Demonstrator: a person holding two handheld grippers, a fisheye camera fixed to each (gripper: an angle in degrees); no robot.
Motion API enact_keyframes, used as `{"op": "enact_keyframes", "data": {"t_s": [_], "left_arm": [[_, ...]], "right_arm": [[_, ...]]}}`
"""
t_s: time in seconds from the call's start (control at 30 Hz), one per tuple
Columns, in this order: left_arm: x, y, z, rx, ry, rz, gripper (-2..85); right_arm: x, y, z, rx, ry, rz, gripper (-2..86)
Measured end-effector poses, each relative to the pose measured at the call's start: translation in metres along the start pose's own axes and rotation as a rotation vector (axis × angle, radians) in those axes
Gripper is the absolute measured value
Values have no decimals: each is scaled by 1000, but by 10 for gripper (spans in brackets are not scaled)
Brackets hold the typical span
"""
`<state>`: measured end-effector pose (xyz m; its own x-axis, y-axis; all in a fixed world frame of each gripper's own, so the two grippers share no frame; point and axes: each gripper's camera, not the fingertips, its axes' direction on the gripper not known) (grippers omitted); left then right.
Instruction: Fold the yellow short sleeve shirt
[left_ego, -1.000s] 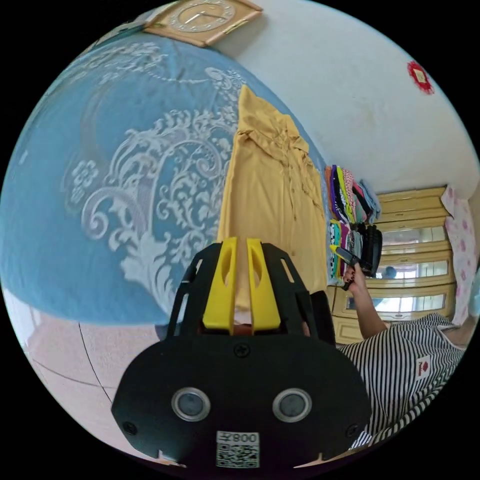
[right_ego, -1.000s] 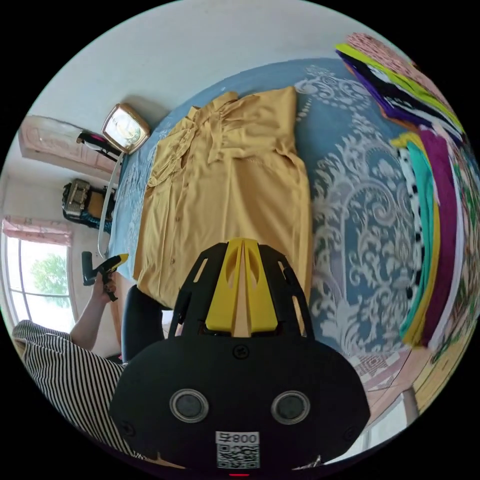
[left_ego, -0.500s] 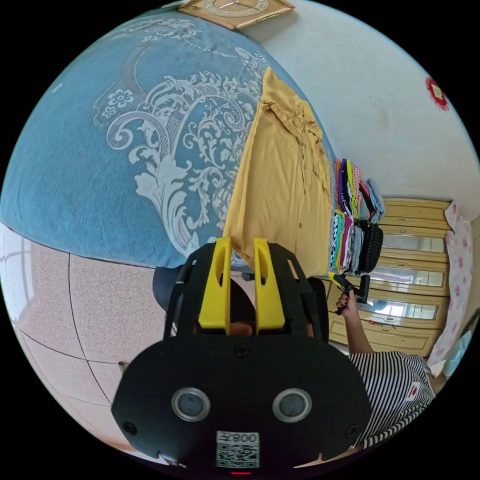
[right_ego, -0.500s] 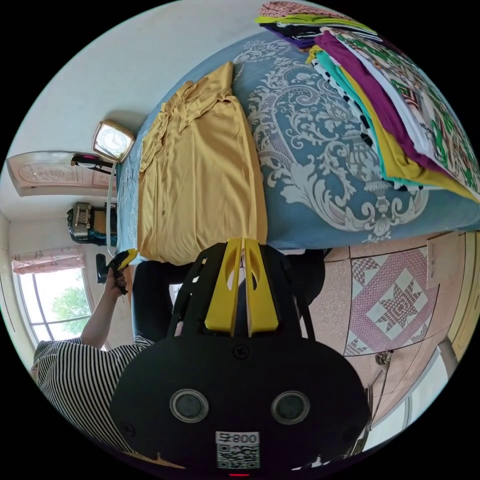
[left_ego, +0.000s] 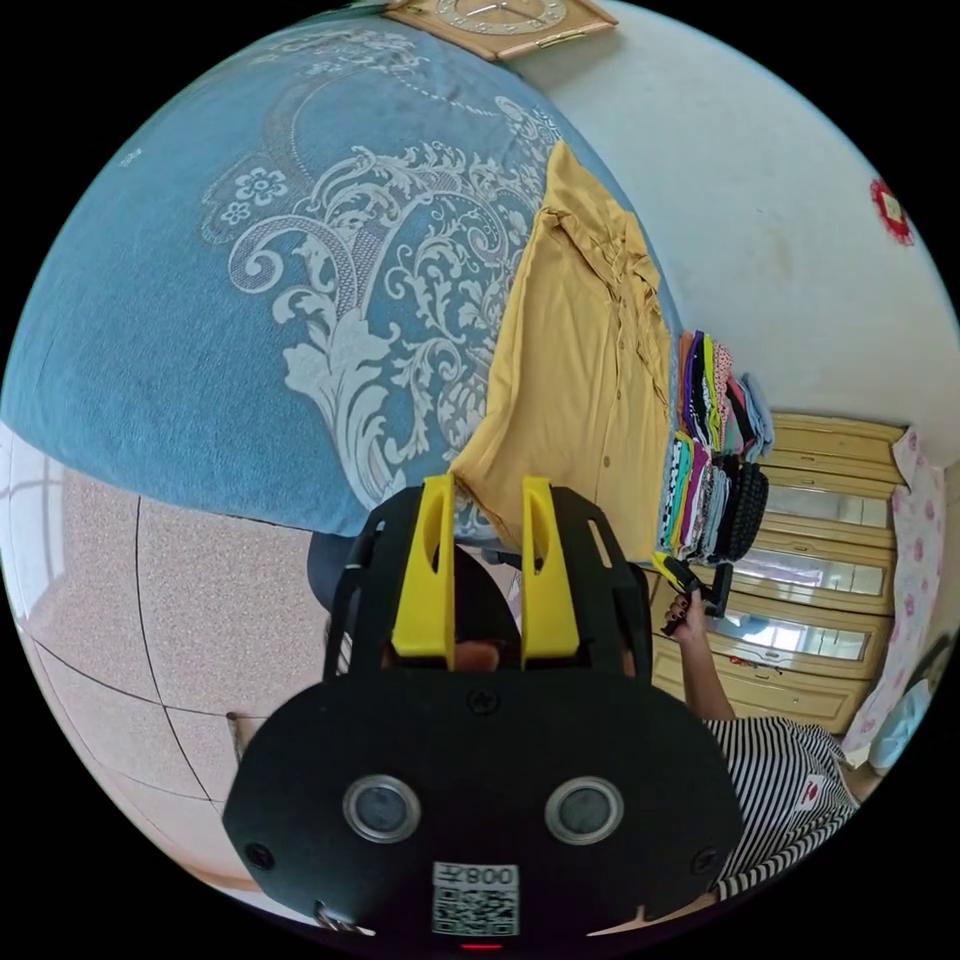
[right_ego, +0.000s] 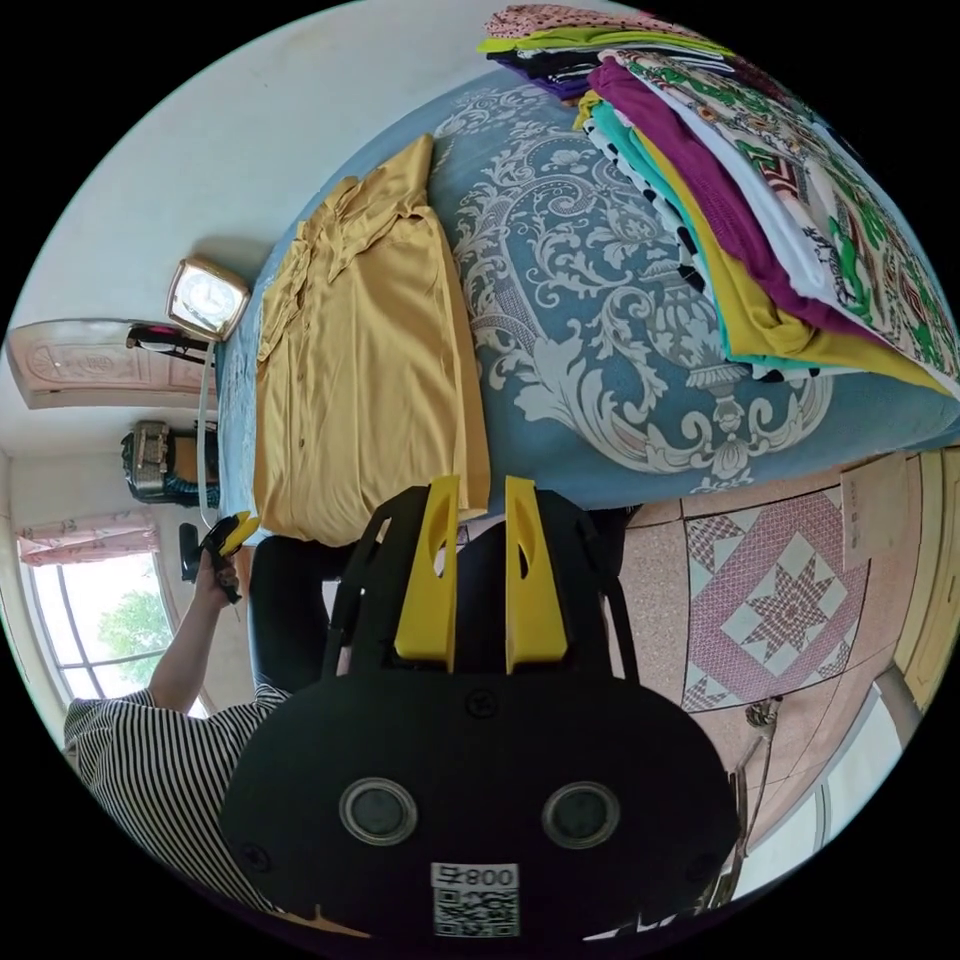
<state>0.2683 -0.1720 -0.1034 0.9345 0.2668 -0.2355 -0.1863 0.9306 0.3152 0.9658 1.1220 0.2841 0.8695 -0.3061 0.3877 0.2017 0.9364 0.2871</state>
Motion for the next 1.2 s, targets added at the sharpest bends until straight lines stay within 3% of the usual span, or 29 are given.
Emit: {"op": "enact_keyframes", "data": {"t_s": [0.5, 0.7, 0.87, 1.2], "left_arm": [[-1, 54, -11, -16, -83, 39, 90], [7, 73, -9, -16, -198, 41, 35], [9, 93, -10, -16, -121, 39, 12], [16, 139, -46, 87, 38, 65, 7]], "right_arm": [[11, 10, -2, -29, 122, 19, 64], [22, 13, -8, -24, 137, 24, 56], [37, 12, -16, -58, 116, 5, 10], [70, 26, -61, -6, -60, -24, 1]]}}
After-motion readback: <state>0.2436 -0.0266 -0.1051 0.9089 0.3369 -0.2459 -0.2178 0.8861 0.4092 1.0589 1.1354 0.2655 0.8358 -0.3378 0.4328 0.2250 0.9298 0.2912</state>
